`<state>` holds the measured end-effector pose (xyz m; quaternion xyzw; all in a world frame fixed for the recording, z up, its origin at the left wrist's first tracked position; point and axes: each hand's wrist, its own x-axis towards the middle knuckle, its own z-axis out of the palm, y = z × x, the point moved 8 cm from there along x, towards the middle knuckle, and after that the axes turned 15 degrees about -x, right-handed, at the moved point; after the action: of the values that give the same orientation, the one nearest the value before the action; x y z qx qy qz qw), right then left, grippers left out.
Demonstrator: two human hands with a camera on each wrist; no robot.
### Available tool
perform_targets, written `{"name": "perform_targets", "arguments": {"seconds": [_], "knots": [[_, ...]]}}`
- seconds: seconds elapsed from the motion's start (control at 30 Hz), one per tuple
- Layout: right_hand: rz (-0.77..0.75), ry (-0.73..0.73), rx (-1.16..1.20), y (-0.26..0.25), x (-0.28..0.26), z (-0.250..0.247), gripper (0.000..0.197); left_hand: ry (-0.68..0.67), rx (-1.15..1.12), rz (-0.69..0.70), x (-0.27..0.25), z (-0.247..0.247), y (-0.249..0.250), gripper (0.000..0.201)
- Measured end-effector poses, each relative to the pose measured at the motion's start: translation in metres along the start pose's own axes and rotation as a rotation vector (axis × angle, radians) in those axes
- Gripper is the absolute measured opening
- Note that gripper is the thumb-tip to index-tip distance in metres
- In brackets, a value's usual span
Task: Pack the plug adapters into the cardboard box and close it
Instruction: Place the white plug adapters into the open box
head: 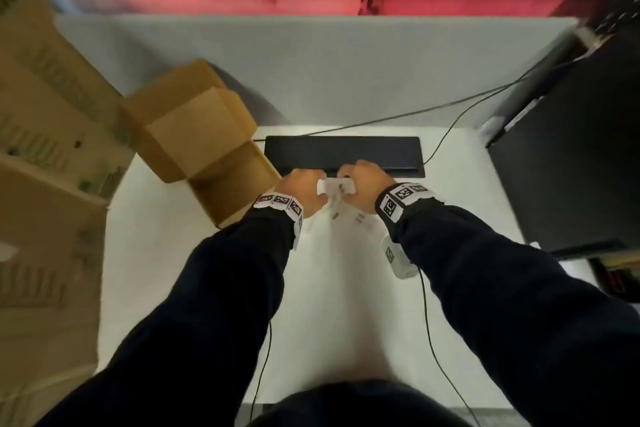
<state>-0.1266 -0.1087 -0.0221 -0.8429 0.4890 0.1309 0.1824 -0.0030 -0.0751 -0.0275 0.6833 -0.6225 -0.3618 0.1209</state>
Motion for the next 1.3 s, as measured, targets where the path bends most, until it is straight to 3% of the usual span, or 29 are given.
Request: {"name": "perform_targets", "arguments": {"seconds": [0.13, 0.3, 0.7, 0.8, 0.9, 1.07, 1.2, 1.3], "knots": [[0.012, -0.086, 0.001, 0.002, 0.01, 0.027, 0.037, -0.023, 0.051, -0.146, -0.001, 0.026, -0.028, 0.048], [0.055, 0.015, 0.086, 0.014, 0.023, 0.036, 0.026, 0.062, 0.023, -0.171, 0.002, 0.039, -0.038, 0.045], [0.067, 0.092, 0.185, 0.022, 0.028, 0.039, 0.023, 0.18, -0.084, -0.032, 0.003, 0.034, -0.024, 0.049], [0.091, 0.105, 0.188, 0.022, 0.029, 0.036, 0.024, 0.249, -0.112, 0.074, -0.004, 0.018, -0.013, 0.045], [0.103, 0.232, 0.241, 0.016, 0.029, 0.017, 0.026, 0.383, -0.193, 0.156, -0.017, -0.011, -0.014, 0.04], [-0.011, 0.443, 0.382, -0.028, 0.035, -0.03, 0.027, 0.514, -0.166, 0.033, -0.04, -0.063, -0.055, 0.036], [-0.206, 0.309, 0.332, -0.097, 0.047, -0.027, 0.027, 0.492, -0.169, -0.163, -0.061, -0.077, -0.106, 0.034], [-0.311, 0.187, 0.206, -0.137, 0.048, -0.006, 0.026, 0.45, -0.19, -0.175, -0.075, -0.068, -0.131, 0.03]]}}
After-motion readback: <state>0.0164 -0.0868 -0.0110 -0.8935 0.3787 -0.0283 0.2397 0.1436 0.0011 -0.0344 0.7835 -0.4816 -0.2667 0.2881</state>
